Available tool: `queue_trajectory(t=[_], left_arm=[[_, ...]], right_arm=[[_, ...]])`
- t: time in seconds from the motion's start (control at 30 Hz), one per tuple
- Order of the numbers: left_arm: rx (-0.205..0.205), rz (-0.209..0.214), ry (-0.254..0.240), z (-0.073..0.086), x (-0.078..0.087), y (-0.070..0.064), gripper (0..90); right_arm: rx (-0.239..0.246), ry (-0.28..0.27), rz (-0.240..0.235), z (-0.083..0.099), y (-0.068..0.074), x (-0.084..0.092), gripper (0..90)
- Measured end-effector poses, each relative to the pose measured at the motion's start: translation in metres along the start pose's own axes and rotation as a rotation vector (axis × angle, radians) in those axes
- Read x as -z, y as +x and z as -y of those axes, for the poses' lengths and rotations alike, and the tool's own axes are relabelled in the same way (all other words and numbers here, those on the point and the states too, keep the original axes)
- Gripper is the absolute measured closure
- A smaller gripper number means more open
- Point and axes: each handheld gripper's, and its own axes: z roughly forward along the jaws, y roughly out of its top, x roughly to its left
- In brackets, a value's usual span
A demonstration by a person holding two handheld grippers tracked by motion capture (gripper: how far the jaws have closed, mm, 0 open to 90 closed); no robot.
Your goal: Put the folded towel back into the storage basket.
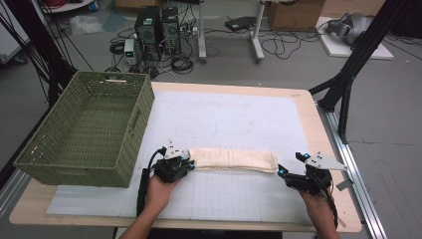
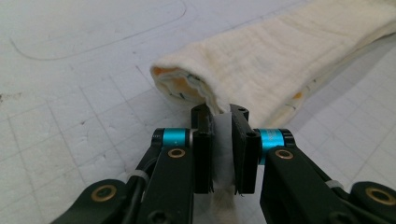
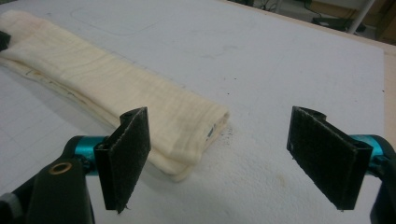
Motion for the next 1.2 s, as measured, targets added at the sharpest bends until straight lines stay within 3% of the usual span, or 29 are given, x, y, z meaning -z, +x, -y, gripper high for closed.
queue_trajectory(t=[0.13,0.5,0.67,0.9,1.2], left_arm=[[0.004,0.021,-0.025,-0.001,0.003,0.001,80.7],[0.005,0.023,-0.048,0.000,0.006,0.002,81.0],[0.004,0.025,-0.054,0.000,0.006,0.002,81.0],[0.004,0.025,-0.054,0.000,0.008,0.003,81.0],[0.000,0.023,-0.050,0.001,0.008,0.004,81.0]], right_arm=[[-0.014,0.016,0.003,0.002,-0.001,-0.007,19.9],[-0.042,0.057,0.007,0.007,0.002,-0.026,24.6],[-0.034,0.095,-0.015,0.009,0.008,-0.033,31.3],[0.014,0.180,-0.061,0.012,0.014,-0.047,47.4],[0.025,0.200,-0.099,0.012,0.014,-0.049,59.5]])
